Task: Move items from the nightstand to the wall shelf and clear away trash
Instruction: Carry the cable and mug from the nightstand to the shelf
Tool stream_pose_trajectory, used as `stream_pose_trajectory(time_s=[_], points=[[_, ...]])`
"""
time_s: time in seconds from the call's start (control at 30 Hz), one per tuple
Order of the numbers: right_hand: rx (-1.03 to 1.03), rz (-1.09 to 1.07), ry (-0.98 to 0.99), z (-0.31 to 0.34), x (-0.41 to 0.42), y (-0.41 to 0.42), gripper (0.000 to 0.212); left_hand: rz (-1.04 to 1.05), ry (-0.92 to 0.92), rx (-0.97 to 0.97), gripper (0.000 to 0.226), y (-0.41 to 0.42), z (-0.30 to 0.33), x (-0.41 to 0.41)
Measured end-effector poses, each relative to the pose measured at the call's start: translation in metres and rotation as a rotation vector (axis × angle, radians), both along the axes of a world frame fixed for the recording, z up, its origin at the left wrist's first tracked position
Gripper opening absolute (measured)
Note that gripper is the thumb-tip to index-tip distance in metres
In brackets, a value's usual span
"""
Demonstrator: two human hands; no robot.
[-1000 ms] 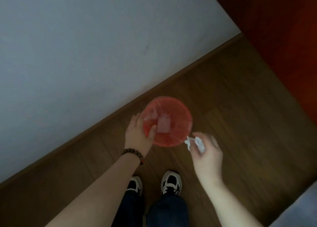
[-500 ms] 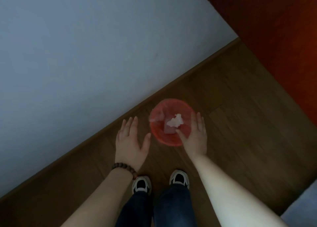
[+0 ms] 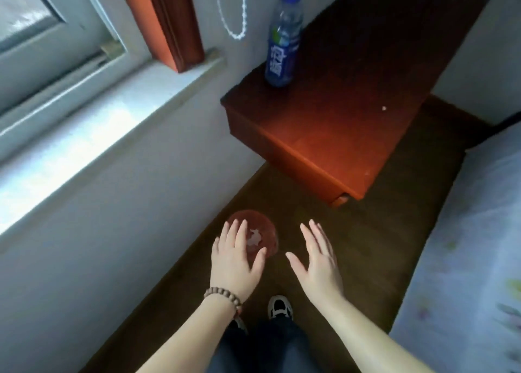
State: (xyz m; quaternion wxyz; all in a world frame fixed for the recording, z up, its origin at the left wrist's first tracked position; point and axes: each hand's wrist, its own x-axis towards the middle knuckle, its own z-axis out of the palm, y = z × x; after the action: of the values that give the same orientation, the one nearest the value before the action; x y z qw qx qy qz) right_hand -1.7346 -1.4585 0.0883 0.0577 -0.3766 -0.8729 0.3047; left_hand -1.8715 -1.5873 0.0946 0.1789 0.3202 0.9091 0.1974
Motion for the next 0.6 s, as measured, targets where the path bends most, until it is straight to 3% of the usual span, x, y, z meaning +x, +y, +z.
stream_pose_trajectory(time_s=[0.27, 0.6], points=[[0.040, -0.418, 0.062, 0.064, 0.079, -0.003, 0.060, -0.303, 0.010, 0.111, 0.072, 0.056, 0.068, 0.062], [0.213, -0.897, 0.076, 0.091, 0.181, -0.069, 0.050, -0.730, 0.044, 0.193, 0.074, 0.072, 0.085, 0.139]])
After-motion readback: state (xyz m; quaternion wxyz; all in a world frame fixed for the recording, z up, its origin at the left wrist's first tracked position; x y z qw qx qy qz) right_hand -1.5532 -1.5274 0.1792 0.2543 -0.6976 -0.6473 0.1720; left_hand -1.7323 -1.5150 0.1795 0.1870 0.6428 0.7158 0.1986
